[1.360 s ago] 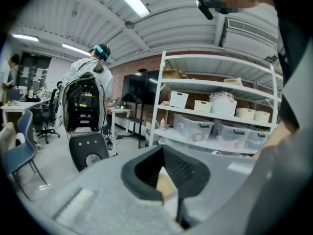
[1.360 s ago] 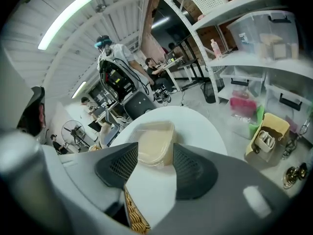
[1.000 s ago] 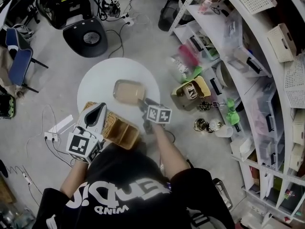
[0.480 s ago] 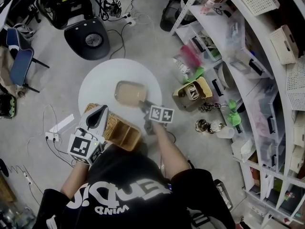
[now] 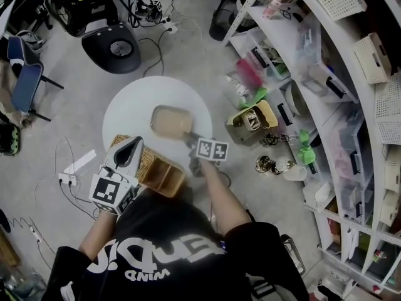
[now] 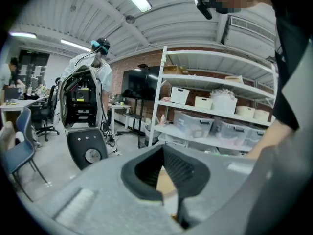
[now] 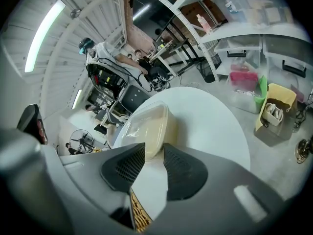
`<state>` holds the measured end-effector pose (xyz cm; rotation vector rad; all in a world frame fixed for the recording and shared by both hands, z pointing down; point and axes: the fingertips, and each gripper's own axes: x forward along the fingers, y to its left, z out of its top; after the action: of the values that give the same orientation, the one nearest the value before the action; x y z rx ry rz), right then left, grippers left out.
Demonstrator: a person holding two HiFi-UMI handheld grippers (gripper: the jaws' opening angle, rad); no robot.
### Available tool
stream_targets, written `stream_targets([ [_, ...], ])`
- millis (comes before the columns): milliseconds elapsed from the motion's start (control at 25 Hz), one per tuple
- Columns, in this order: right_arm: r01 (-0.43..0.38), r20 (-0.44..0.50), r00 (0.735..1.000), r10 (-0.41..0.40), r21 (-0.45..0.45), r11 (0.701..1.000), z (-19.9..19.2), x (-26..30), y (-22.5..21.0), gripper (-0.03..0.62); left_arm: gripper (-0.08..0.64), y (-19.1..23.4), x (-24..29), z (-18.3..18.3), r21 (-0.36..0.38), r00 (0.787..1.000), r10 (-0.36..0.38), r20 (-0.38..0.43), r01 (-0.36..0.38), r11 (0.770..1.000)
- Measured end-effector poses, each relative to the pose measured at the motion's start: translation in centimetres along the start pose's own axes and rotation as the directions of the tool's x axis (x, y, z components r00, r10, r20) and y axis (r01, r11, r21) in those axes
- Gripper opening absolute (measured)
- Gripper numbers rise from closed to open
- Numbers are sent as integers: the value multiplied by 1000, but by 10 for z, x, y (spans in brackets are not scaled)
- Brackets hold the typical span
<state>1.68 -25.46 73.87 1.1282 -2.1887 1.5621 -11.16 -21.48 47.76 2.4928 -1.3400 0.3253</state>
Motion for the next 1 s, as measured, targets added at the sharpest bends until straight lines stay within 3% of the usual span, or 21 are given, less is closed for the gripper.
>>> stream_targets([
  [440,9,9,1000,-9,-18,1000,2,-15,4,100,2,-8,1,3,1,1000,-16,9,16,1000],
  [1000,-84,37,996,84,-21,996,4,-41,24,49,2,-28,-7,9,17,999,-28,30,27,999],
])
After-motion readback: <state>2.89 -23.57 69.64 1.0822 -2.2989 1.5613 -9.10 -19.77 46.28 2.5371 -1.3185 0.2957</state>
